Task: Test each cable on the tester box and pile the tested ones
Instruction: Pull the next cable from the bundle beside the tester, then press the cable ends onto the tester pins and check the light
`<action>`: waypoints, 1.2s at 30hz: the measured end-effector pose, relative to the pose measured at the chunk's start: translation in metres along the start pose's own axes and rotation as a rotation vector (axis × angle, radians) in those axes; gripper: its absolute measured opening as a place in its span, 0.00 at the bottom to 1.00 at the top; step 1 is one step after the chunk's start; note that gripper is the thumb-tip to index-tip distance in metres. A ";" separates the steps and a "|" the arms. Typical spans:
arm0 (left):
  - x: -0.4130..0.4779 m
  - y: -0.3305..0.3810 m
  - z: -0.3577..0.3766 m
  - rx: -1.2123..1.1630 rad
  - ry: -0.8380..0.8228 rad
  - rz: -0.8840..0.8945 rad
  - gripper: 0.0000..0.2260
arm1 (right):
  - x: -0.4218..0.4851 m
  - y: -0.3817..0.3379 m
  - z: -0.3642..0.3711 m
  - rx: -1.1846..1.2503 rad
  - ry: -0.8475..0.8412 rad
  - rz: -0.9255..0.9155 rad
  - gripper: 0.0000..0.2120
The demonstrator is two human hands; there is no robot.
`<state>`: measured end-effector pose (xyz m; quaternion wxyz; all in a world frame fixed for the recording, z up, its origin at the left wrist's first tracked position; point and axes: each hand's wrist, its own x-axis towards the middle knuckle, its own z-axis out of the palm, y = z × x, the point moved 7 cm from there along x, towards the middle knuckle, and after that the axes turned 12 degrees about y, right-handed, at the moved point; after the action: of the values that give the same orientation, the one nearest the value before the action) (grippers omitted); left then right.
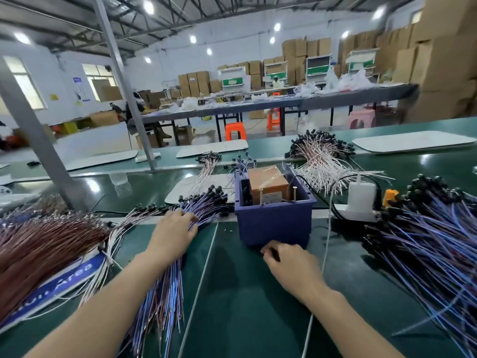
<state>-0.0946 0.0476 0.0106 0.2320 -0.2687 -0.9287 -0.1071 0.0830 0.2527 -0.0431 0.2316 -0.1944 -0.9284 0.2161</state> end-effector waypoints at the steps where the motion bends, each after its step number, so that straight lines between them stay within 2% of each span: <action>1: 0.005 0.004 0.007 0.075 0.005 0.030 0.14 | 0.001 0.001 0.002 -0.002 0.009 0.000 0.11; 5: 0.018 0.017 0.036 0.267 0.002 0.074 0.15 | 0.002 0.010 0.005 0.098 0.041 0.041 0.10; 12: 0.027 0.016 0.051 0.254 0.040 -0.126 0.08 | 0.002 0.022 -0.004 0.473 0.122 0.174 0.10; 15: 0.027 0.012 0.046 0.015 0.077 -0.336 0.11 | 0.003 0.027 -0.004 0.539 0.139 0.201 0.11; 18: 0.027 0.007 0.038 -0.259 0.087 -0.529 0.09 | 0.003 0.029 -0.003 0.575 0.150 0.205 0.11; 21: 0.025 0.005 0.023 -0.599 0.115 -0.635 0.06 | 0.002 0.029 -0.004 0.619 0.167 0.209 0.11; 23: 0.026 0.006 -0.002 -0.797 0.211 -0.658 0.06 | 0.002 0.029 -0.006 0.674 0.189 0.219 0.12; 26: 0.033 0.015 -0.072 -0.980 0.454 -0.545 0.07 | 0.000 0.026 -0.016 0.755 0.277 0.215 0.12; 29: 0.031 0.050 -0.160 -1.037 0.703 -0.239 0.04 | -0.008 0.021 -0.034 0.757 0.440 0.143 0.11; 31: 0.022 0.082 -0.197 -1.078 0.758 -0.062 0.04 | -0.014 0.017 -0.047 0.701 0.565 0.079 0.11; 33: 0.013 0.117 -0.200 -1.018 0.668 0.006 0.03 | -0.021 0.014 -0.060 0.688 0.687 0.017 0.18; 36: -0.011 0.173 -0.151 -0.793 0.313 0.035 0.07 | -0.028 0.010 -0.080 0.633 0.838 -0.109 0.34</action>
<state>0.0651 0.1377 0.1494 0.2506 -0.3335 -0.7646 -0.4913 0.1498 0.2725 0.0063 0.6411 -0.1361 -0.6542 0.3774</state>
